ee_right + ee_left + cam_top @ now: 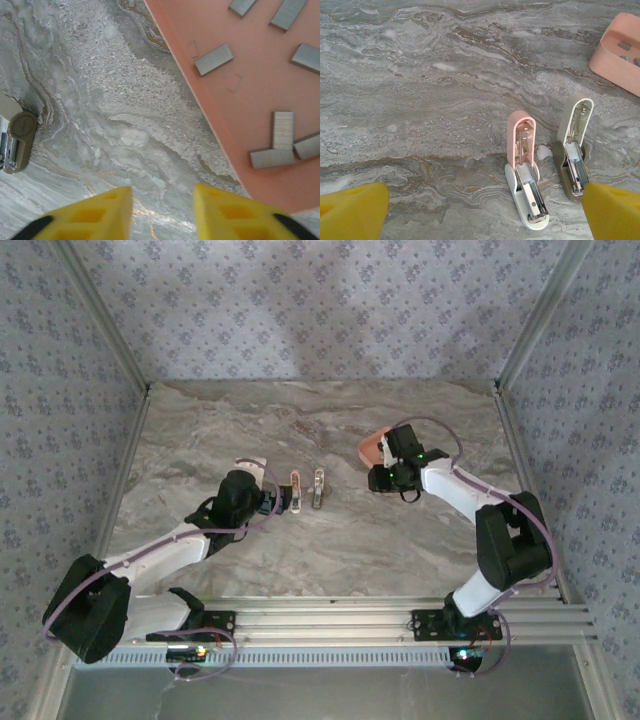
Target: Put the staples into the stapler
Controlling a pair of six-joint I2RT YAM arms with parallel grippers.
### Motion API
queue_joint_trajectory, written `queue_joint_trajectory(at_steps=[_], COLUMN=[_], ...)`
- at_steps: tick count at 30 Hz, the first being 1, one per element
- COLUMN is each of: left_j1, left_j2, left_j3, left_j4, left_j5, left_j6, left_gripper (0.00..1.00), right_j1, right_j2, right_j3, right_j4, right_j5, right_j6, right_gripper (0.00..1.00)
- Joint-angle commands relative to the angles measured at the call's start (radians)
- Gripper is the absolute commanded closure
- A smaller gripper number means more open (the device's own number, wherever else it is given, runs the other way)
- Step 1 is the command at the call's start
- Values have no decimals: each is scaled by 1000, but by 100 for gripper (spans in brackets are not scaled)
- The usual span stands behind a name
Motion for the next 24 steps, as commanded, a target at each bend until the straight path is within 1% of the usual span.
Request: queue_joint_trajectory(at_steps=[1,4,10,12,17,19,24], left_j1=[7,6,8,6,6,7,6], left_j2=[-20,-18,-19,-20,-32,-40,-48], left_j3=[11,11,10,13,9,5,0], left_j4=[19,17,11,7,12,15,18], left_j5=[13,12,9,7,-7,-14,-22], left_j6=[-8,-12,-11,-7,-1,1,7], left_gripper=[2,2,2,1,2,2,2], right_j1=[-13,-24,-61,-70,-78,-78,-75], right_j2=[7,53,147,178,234,251,248], right_j3=[55,100,148,191,206,215,199], right_j4=[-68,-89,-91,-91,-80,-98,-108], right_j5=[71,91,52,34,2,-8,-37], right_j6=[-61,-114,-149,-154,-155,-162,-160], right_gripper=[51,47,46,46,46,47,55])
